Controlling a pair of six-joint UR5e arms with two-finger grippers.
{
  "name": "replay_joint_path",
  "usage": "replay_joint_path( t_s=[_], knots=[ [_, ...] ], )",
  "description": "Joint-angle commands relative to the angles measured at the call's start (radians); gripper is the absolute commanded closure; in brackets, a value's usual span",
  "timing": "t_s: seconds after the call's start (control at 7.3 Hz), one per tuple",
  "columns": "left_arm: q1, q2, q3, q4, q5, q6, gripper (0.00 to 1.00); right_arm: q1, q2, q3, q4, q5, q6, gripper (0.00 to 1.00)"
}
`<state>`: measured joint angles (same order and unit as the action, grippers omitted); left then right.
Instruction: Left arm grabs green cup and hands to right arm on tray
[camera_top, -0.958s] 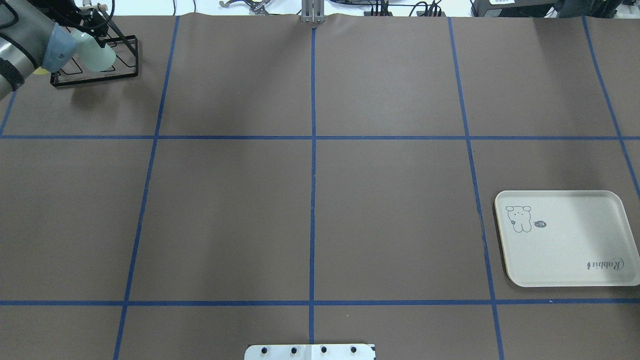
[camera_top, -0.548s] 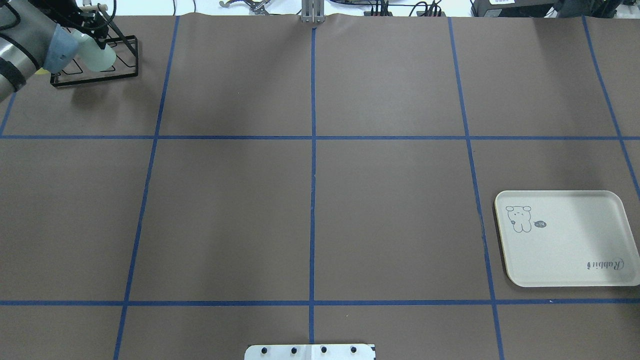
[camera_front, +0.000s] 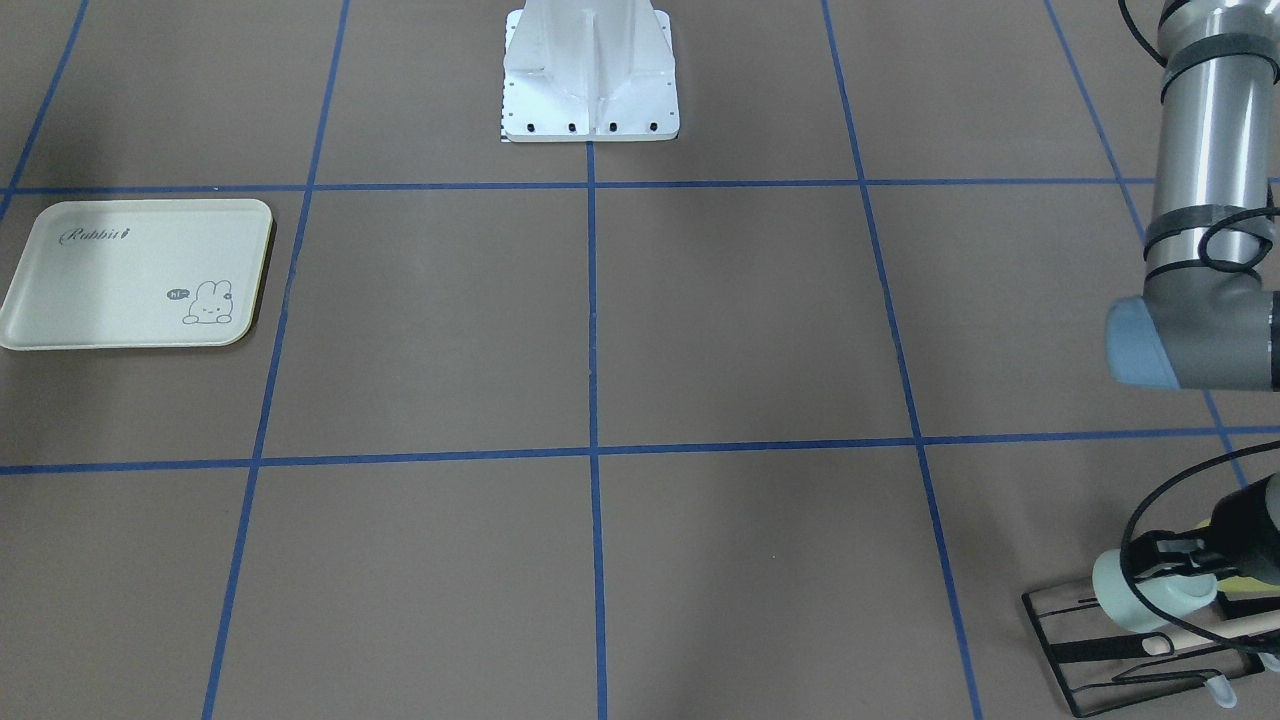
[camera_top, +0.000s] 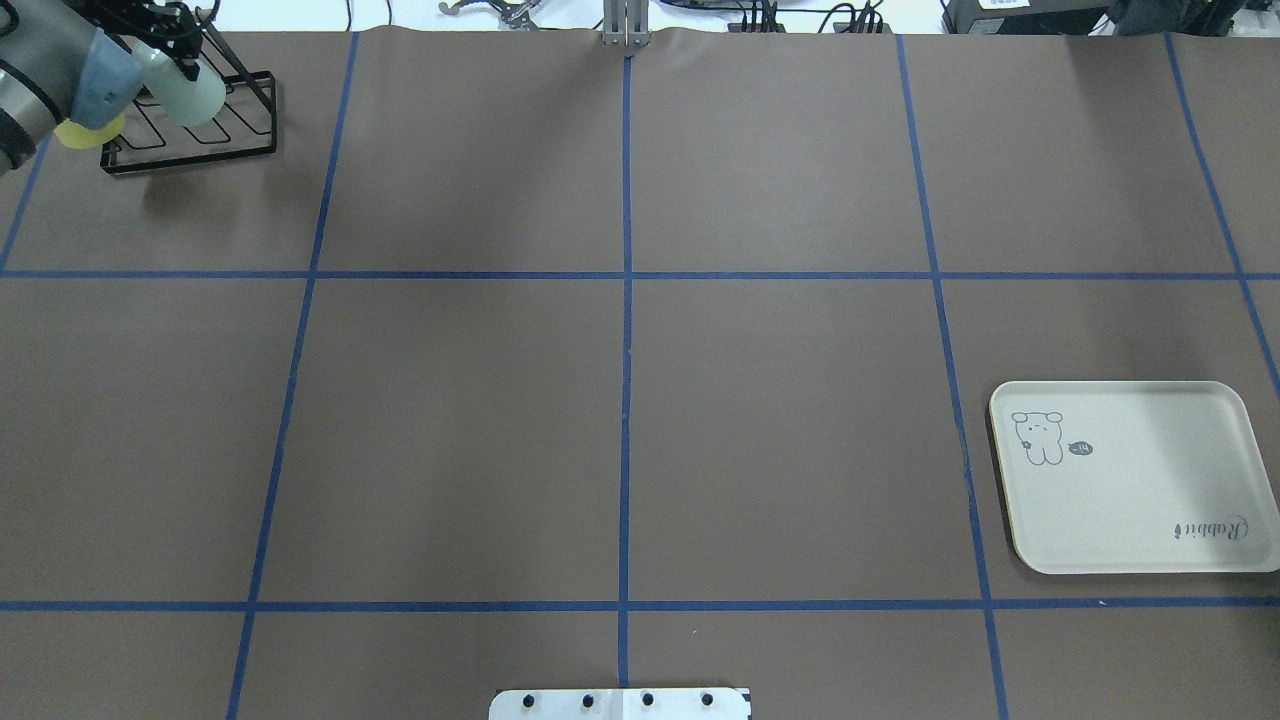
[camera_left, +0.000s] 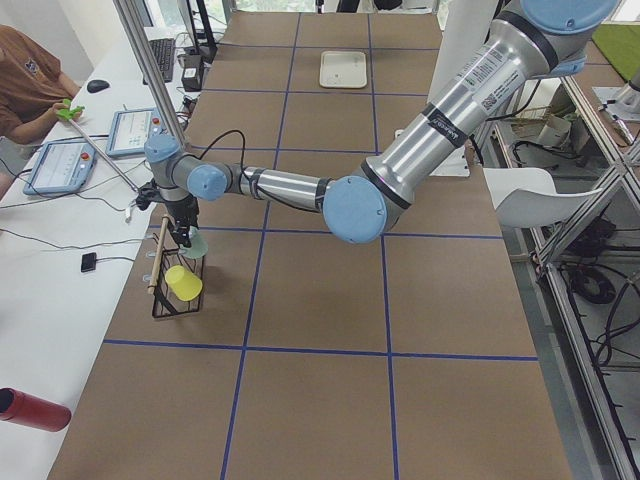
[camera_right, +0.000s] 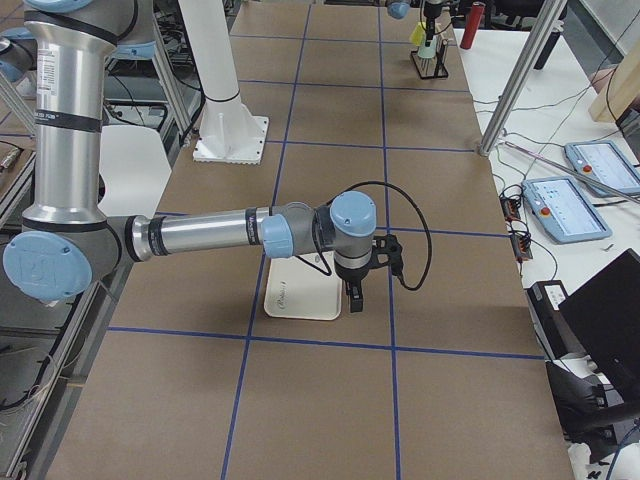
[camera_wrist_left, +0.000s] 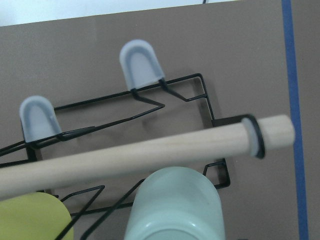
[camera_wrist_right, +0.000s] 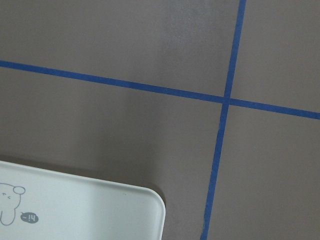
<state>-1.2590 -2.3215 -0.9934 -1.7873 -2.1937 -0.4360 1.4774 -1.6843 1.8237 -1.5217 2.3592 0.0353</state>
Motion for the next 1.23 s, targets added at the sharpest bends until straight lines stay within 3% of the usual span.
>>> replay_joint_path(
  t_s=[0.0, 0.27, 0.55, 0.82, 1.1],
  knots=[
    [-0.066, 0.005, -0.117, 0.114, -0.008, 0.023, 1.0, 0.0, 0.005, 0.002, 0.0, 0.0, 0.0, 0.0],
    [-0.089, 0.02, -0.274, 0.283, -0.035, 0.069, 1.0, 0.0, 0.008, 0.005, 0.0, 0.002, 0.0, 0.0],
    [-0.086, 0.085, -0.506, 0.454, -0.08, 0.042, 1.0, 0.0, 0.009, 0.002, 0.029, 0.002, 0.002, 0.0],
    [-0.08, 0.126, -0.637, 0.463, -0.27, -0.205, 1.0, -0.009, 0.008, -0.003, 0.121, -0.005, 0.008, 0.0],
    [-0.01, 0.123, -0.776, 0.451, -0.404, -0.501, 1.0, -0.026, 0.012, 0.008, 0.127, -0.006, 0.027, 0.0]
  ],
)
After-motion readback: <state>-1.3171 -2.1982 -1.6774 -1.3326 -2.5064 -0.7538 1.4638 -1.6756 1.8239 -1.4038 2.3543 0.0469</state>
